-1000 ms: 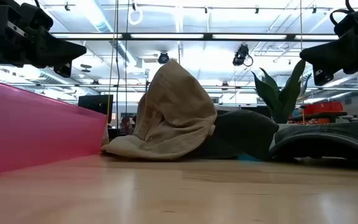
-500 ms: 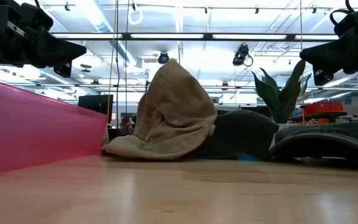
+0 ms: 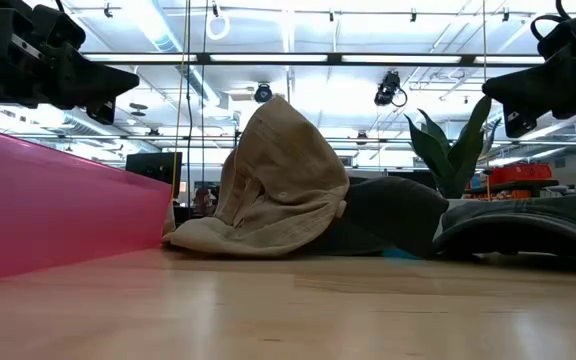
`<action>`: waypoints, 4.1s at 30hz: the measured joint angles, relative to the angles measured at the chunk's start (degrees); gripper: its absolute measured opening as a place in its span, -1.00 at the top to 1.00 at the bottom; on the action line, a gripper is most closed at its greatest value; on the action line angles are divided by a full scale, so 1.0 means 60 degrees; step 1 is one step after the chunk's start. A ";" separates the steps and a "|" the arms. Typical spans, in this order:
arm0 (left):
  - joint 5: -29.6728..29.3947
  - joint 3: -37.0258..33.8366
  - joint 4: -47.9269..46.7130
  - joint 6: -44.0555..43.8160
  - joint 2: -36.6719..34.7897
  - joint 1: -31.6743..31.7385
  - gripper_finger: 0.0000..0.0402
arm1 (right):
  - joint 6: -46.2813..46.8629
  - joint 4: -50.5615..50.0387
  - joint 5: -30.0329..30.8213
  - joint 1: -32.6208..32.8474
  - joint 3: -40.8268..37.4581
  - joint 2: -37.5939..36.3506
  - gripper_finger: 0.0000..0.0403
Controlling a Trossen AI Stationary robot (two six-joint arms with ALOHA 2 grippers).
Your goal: Pick & Place hat
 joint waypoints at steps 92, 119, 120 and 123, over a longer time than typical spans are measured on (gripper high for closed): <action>-0.4070 0.8900 -0.4109 -0.0039 0.4843 0.0565 0.99 | 0.0769 0.1184 0.3075 -0.0002 0.9929 0.8117 0.82; -0.3723 1.6159 -1.2533 -0.3583 1.0960 0.0643 0.99 | 0.2747 -0.1475 0.2042 0.0020 1.0000 0.8541 0.82; -0.3723 1.6153 -1.2626 -0.3902 1.0990 0.0662 0.99 | 0.2721 -0.1509 0.2035 0.0020 1.0000 0.8539 0.82; -0.3141 1.6160 -1.2802 -0.4668 1.1070 0.0674 0.99 | 0.2681 -0.1550 0.1976 0.0020 1.0000 0.8539 0.82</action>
